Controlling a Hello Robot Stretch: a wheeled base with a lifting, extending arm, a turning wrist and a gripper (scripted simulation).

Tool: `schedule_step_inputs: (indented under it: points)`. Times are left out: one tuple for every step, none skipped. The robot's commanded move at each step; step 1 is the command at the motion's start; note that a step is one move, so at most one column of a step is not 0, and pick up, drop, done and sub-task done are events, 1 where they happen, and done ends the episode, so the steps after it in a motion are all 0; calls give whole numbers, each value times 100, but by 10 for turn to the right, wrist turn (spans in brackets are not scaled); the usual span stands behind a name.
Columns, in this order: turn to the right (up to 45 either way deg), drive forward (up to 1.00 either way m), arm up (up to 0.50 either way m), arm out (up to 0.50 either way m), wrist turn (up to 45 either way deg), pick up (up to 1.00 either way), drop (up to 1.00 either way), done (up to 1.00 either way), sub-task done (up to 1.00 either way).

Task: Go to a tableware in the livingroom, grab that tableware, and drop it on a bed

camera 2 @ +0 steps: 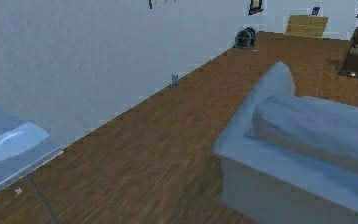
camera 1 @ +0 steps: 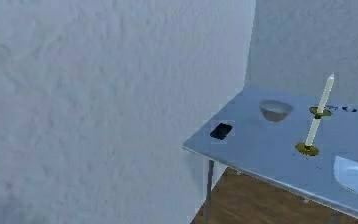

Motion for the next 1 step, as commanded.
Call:
schedule_step_inputs:
  points:
    - [-360, 0, 0, 0, 0, 0, 0, 0, 0]
